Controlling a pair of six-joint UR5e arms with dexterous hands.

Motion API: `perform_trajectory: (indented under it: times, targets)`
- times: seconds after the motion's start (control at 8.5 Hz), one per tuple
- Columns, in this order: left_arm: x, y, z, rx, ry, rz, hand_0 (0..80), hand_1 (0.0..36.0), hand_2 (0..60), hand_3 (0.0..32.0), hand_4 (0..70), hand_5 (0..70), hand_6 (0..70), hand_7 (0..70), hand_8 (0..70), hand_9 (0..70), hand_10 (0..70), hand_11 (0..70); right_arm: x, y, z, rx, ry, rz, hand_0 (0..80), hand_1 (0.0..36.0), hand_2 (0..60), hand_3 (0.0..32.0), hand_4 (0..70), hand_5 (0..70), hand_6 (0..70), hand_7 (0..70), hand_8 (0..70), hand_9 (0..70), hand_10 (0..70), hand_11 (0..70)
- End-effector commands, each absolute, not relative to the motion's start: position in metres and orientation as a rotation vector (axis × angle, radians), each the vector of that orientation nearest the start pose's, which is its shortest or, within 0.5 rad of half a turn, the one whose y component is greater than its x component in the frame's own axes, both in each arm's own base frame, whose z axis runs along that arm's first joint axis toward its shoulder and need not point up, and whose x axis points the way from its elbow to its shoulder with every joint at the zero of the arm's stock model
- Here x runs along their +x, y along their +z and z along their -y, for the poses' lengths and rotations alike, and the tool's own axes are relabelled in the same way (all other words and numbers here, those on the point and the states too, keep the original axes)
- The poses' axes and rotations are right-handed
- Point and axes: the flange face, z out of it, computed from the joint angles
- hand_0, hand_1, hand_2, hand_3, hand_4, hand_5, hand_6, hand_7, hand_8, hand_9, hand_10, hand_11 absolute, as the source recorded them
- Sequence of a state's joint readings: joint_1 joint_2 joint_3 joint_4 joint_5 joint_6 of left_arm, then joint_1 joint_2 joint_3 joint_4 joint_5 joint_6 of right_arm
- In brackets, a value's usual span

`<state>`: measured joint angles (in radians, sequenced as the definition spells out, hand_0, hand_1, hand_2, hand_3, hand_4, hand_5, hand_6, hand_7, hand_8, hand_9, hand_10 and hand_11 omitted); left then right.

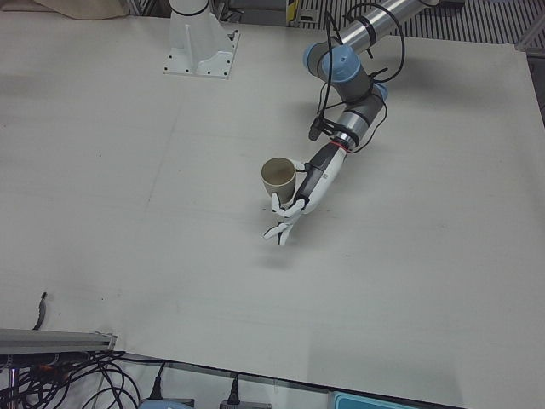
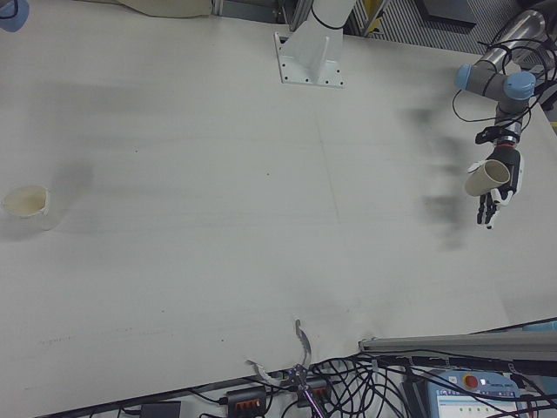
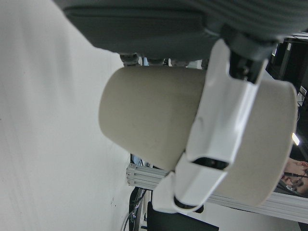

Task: Pour water

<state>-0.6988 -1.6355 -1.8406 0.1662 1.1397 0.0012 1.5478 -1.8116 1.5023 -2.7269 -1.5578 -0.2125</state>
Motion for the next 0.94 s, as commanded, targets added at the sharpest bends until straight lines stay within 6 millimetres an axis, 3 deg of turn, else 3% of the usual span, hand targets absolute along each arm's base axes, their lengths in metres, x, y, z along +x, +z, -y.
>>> perform_trajectory:
  times: [0.0, 0.24, 0.35, 0.59, 0.82]
  targets:
    - [0.271, 0.518, 0.451, -0.574, -1.883, -2.133, 80.0, 36.0, 60.0, 0.0, 36.0, 70.0, 12.0, 11.2, 1.4, 0.8, 1.5, 6.7, 0.107, 0.906, 0.33, -0.151, -2.156, -2.469, 51.9, 22.3, 13.0, 0.0, 0.0, 6.7, 8.8, 0.0, 0.8, 0.4, 0.0, 0.0]
    - [0.273, 0.512, 0.445, -0.581, -1.88, -2.121, 80.0, 36.0, 60.0, 0.0, 35.9, 70.0, 12.0, 11.2, 1.4, 0.8, 1.5, 6.7, 0.103, 0.94, 0.325, -0.124, -2.186, -2.458, 52.1, 22.4, 18.7, 0.0, 1.2, 7.2, 15.1, 11.6, 3.6, 3.3, 0.0, 0.0]
    - [0.273, 0.51, 0.443, -0.582, -1.885, -2.111, 80.0, 36.0, 60.0, 0.0, 35.6, 70.0, 11.7, 10.9, 1.3, 0.7, 1.4, 6.7, 0.098, 0.941, 0.332, -0.113, -2.188, -2.47, 52.2, 22.7, 19.3, 0.0, 2.1, 7.3, 15.4, 12.4, 3.5, 3.1, 0.0, 0.0]
    - [0.273, 0.508, 0.443, -0.583, -1.884, -2.113, 80.0, 36.0, 60.0, 0.0, 35.6, 70.0, 11.4, 10.5, 1.2, 0.7, 1.5, 6.7, 0.086, 0.955, 0.366, -0.097, -2.205, -2.488, 51.5, 22.2, 18.4, 0.0, 0.0, 7.0, 13.4, 8.4, 3.6, 2.9, 0.0, 0.0]
    - [0.275, 0.509, 0.444, -0.579, -1.888, -2.109, 80.0, 36.0, 60.0, 0.0, 35.4, 70.0, 11.6, 10.6, 1.3, 0.7, 1.7, 7.0, 0.071, 0.946, 0.399, -0.124, -2.179, -2.564, 53.9, 24.8, 18.5, 0.0, 0.0, 7.3, 11.3, 3.8, 1.2, 0.0, 0.0, 0.0]
